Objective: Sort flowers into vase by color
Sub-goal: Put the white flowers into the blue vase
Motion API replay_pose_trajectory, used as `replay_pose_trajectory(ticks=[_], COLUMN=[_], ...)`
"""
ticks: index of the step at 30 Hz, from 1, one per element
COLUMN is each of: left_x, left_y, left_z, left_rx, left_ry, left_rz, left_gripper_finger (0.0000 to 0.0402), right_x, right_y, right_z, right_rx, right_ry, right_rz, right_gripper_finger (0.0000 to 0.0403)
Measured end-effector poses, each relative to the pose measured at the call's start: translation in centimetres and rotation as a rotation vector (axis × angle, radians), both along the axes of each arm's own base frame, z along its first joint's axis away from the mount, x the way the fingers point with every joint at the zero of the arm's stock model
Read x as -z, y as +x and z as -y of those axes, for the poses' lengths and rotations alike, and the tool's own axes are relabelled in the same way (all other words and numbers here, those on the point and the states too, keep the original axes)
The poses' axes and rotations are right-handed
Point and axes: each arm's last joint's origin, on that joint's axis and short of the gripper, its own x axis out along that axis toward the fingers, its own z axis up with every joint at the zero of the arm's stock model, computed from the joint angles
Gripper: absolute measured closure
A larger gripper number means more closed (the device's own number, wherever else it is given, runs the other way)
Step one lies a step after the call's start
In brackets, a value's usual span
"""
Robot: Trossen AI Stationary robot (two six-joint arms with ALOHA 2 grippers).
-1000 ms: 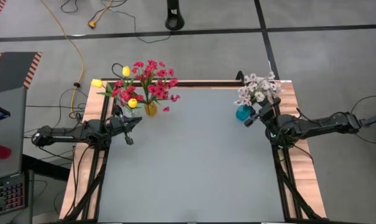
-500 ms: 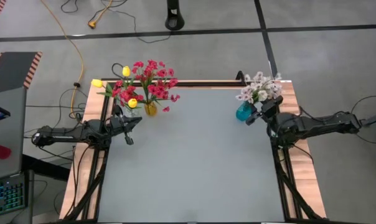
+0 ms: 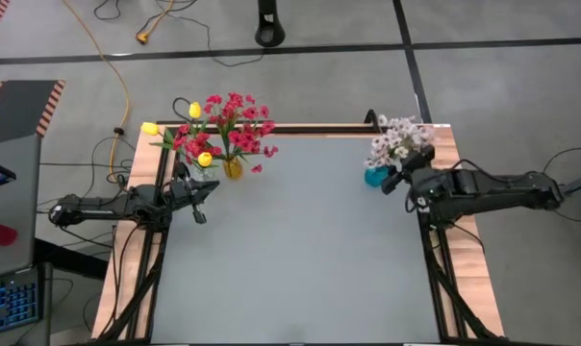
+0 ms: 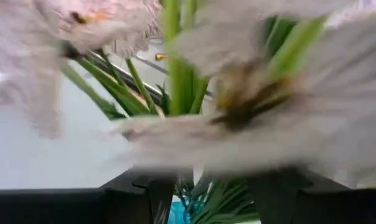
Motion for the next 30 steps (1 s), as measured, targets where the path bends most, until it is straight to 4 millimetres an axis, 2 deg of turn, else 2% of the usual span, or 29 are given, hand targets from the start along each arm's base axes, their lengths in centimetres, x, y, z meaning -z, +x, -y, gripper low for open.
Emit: replay_pose_trajectory(ticks=[18, 24, 30], left_x=[0.0, 0.0, 0.0], left_y=[0.0, 0.0, 0.0], left_z=[0.0, 0.0, 0.0], left_rx=[0.003, 0.005, 0.005], left_ry=[0.000, 0.000, 0.000], left_rz=[0.000, 0.000, 0.000], left_gripper_finger=[0.0401, 0.0401, 0.0401], right_x=[-3.9, -3.9, -3.7], right_y=[1.0, 0.9, 1.2], right_z=[1.3, 1.4, 1.4], right_rx=[-0.052, -0.045, -0.041], right_ry=[0.169, 0.244, 0.251], right_rz=[-0.240, -0.343, -0.363], right_gripper_finger=[0.0197, 0.0197, 0.0199])
